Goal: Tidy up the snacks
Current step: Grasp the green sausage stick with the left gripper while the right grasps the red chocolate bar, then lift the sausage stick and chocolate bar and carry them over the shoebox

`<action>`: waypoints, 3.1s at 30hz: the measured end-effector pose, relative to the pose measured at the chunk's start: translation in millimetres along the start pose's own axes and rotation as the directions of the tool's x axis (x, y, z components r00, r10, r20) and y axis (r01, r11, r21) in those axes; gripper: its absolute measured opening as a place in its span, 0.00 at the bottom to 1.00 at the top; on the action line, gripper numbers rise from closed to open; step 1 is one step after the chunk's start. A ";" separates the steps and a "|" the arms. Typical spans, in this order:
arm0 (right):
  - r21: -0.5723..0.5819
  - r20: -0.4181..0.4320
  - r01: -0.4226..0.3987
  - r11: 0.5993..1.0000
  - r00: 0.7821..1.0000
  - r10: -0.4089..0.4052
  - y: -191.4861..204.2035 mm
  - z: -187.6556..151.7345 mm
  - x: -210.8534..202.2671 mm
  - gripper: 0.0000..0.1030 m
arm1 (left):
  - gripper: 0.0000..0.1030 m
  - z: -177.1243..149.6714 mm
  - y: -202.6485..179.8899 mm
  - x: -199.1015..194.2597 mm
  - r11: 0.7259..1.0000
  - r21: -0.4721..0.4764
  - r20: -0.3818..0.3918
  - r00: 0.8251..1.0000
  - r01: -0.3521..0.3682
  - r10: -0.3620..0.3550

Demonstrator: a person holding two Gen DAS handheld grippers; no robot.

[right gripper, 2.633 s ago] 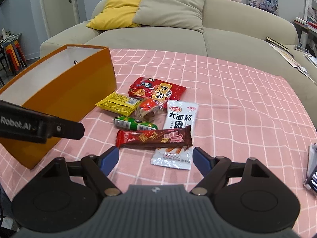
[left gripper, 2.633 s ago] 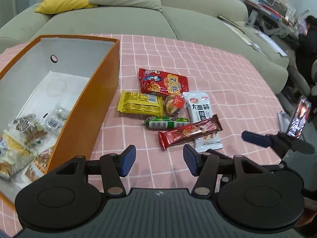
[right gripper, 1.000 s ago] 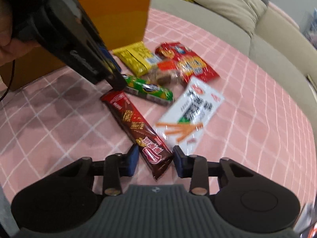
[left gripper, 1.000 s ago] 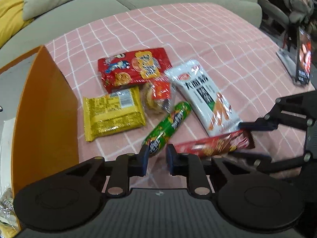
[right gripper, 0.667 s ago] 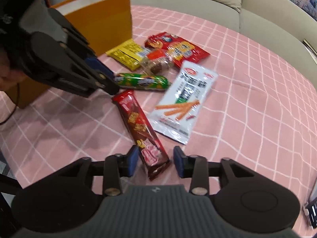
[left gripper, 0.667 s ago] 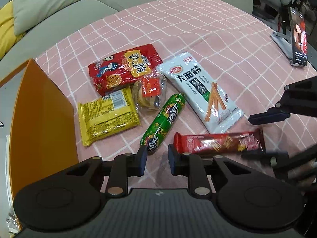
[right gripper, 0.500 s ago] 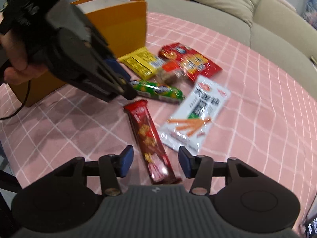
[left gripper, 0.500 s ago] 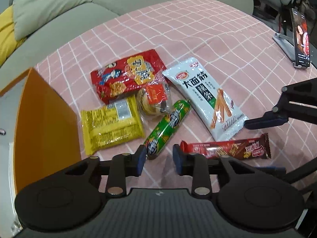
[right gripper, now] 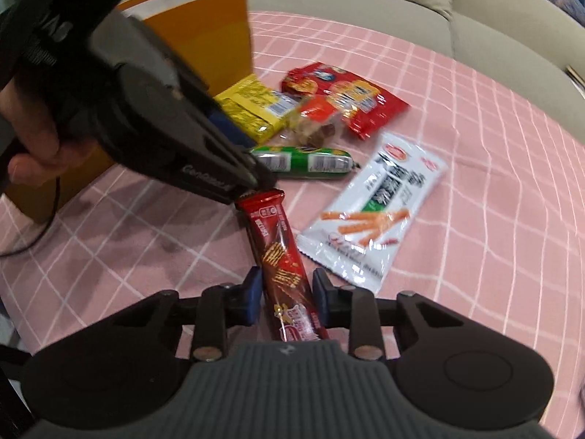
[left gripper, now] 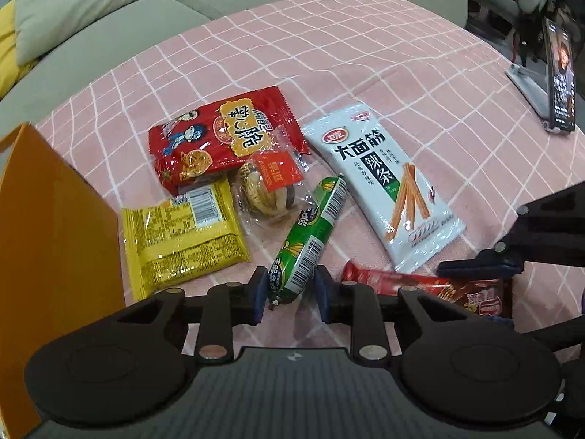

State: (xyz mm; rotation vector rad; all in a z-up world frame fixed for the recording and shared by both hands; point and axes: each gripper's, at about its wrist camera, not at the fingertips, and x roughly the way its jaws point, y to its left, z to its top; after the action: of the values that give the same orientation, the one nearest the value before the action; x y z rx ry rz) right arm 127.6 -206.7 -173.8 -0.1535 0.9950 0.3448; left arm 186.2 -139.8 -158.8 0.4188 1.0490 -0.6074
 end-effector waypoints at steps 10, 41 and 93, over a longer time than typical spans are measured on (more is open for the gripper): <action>0.189 -0.046 0.036 0.981 0.999 -0.028 -11.0 -14.0 -11.7 0.21 | 0.27 -26.6 -9.6 -18.6 0.988 -0.151 -0.089 0.996 -0.019 0.005; 0.159 0.005 0.046 0.986 0.999 -0.048 7.4 -24.6 -16.4 0.47 | 0.39 -64.7 -19.5 -39.4 0.954 -0.301 -0.139 0.988 0.017 -0.062; -0.072 0.260 -0.227 0.971 0.936 0.238 130.8 144.1 -136.6 0.19 | 0.25 -89.6 120.2 -233.8 0.844 -0.520 0.148 0.960 -0.128 0.236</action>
State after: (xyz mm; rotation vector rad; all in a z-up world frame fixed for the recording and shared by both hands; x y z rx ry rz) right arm 128.1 -72.9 22.7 -0.0241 0.7390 0.5876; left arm 119.0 66.3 14.9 -0.0133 0.9117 -0.1786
